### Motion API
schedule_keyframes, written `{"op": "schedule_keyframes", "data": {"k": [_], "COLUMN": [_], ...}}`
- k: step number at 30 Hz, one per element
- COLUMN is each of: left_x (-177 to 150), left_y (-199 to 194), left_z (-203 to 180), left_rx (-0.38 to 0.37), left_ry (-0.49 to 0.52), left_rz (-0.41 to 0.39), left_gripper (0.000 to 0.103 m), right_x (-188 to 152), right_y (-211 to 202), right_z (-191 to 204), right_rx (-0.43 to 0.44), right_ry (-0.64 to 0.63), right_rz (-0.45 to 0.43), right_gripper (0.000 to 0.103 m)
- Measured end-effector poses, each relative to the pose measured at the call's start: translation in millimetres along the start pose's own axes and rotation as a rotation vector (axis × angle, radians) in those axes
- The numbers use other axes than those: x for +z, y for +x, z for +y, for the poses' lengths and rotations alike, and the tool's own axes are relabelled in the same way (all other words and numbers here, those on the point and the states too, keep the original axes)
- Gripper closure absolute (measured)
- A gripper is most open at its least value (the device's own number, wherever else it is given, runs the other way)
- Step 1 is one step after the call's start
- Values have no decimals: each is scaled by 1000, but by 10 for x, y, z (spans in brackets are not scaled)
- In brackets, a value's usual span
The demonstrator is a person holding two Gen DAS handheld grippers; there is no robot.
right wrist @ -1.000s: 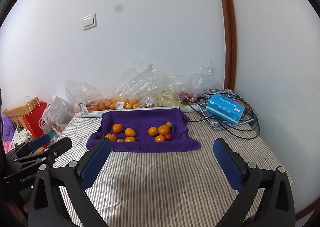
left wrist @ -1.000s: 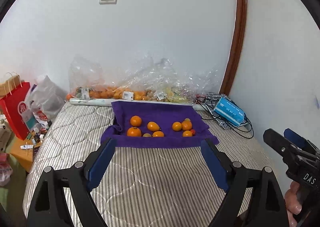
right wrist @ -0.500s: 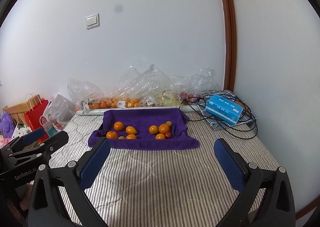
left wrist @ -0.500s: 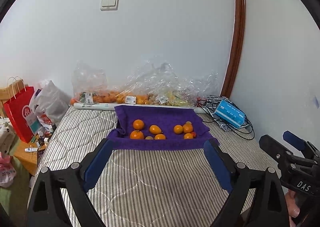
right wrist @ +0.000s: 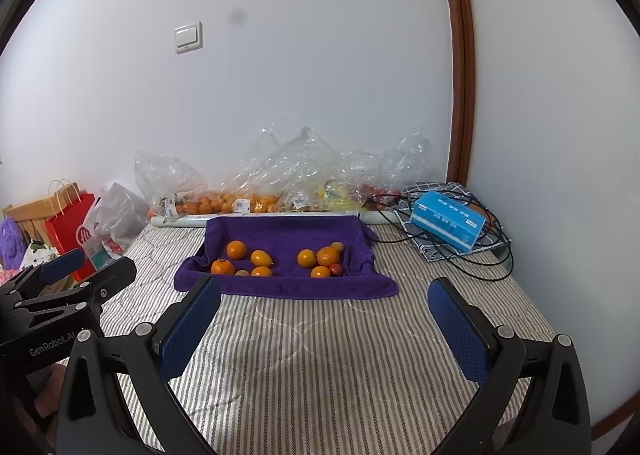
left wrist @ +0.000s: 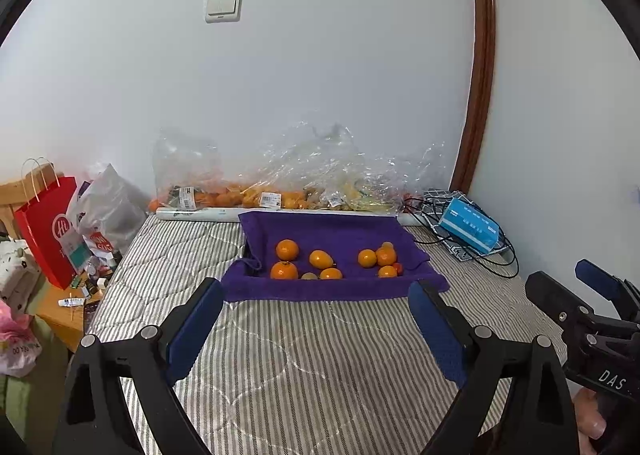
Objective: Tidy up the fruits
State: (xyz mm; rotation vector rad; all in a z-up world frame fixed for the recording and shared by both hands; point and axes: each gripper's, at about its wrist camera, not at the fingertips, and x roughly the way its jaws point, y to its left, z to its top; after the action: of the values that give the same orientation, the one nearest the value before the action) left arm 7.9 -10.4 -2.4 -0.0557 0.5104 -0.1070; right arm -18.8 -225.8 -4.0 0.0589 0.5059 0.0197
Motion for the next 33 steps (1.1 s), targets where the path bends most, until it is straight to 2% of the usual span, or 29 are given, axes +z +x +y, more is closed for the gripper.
{"op": "schedule_keyframes", "data": {"k": [33], "left_x": [9], "left_y": [-59], "left_z": [63], "left_rx": [12], "left_ry": [-7], "left_rz": [-14], "left_gripper": [8], "right_x": [-8], "right_y": [-77], "right_z": [48], "right_rx": [2], "right_ry": [-10], "right_rz": [-19], "right_gripper": [1]}}
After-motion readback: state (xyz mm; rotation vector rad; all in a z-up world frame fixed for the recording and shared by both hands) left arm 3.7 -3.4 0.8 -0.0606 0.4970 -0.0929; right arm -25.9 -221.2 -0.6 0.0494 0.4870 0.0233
